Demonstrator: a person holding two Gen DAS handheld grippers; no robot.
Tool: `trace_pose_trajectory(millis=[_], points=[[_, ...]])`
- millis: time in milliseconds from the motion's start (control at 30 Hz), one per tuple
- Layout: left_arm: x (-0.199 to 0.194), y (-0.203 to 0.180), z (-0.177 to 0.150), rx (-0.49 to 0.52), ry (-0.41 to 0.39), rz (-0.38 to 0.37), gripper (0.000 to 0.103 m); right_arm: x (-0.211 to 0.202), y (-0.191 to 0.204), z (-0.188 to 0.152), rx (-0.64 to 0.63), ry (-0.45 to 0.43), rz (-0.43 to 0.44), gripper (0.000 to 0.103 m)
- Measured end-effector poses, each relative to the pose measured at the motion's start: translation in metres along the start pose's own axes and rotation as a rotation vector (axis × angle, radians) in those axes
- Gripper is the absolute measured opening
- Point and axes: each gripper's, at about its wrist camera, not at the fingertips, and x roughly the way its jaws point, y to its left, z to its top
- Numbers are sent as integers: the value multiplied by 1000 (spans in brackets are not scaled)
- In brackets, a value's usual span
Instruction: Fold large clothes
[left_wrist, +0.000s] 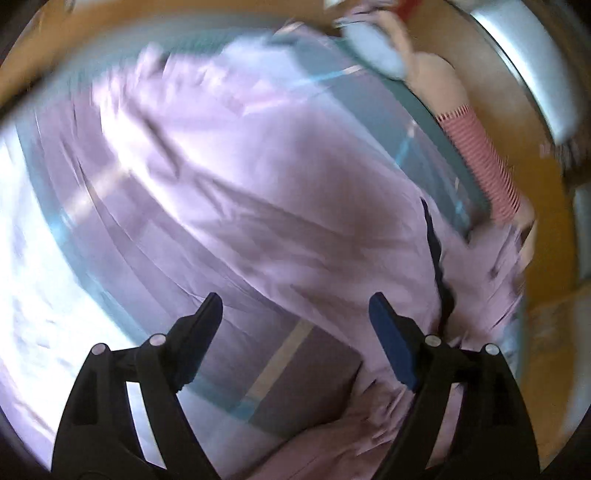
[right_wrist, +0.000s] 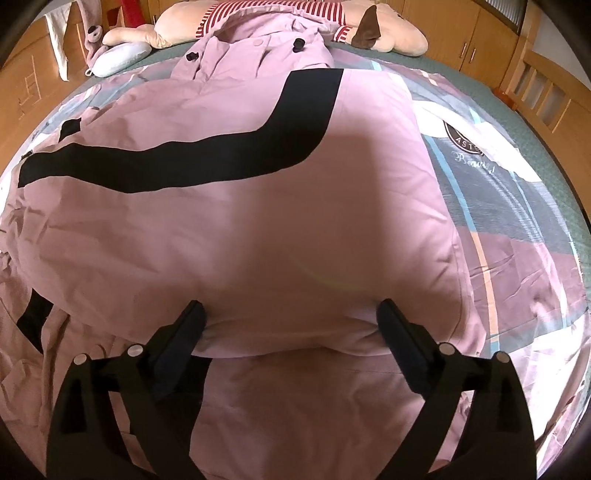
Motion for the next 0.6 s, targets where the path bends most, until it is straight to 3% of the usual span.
trace_pose_trajectory(millis=[133, 300, 367, 400, 433, 467, 500, 567, 600], points=[[25, 40, 12, -217, 55, -152, 82, -1, 0, -1, 2, -3, 0, 97], [34, 69, 24, -344, 67, -299, 88, 0, 0, -2, -2, -5, -5, 97], [35, 70, 22, -366, 52, -317, 88, 0, 0, -2, -4, -6, -7, 98], [34, 68, 22, -361, 39, -320, 83, 0, 1, -2, -5, -7, -9, 98], [31, 68, 23, -348, 27, -321, 72, 0, 1, -2, -6, -8, -10, 98], [29, 64, 25, -320, 12, -323, 26, 0, 1, -2, -6, -9, -10, 98], [27, 57, 27, -266, 2, -311, 4, 0, 0, -2, -5, -10, -8, 98], [23, 51, 34, -245, -30, -328, 4, 0, 0, -3, -2, -13, -3, 99], [15, 47, 33, -259, -60, -374, 3, 1, 0, -3, -1, -15, -3, 99]])
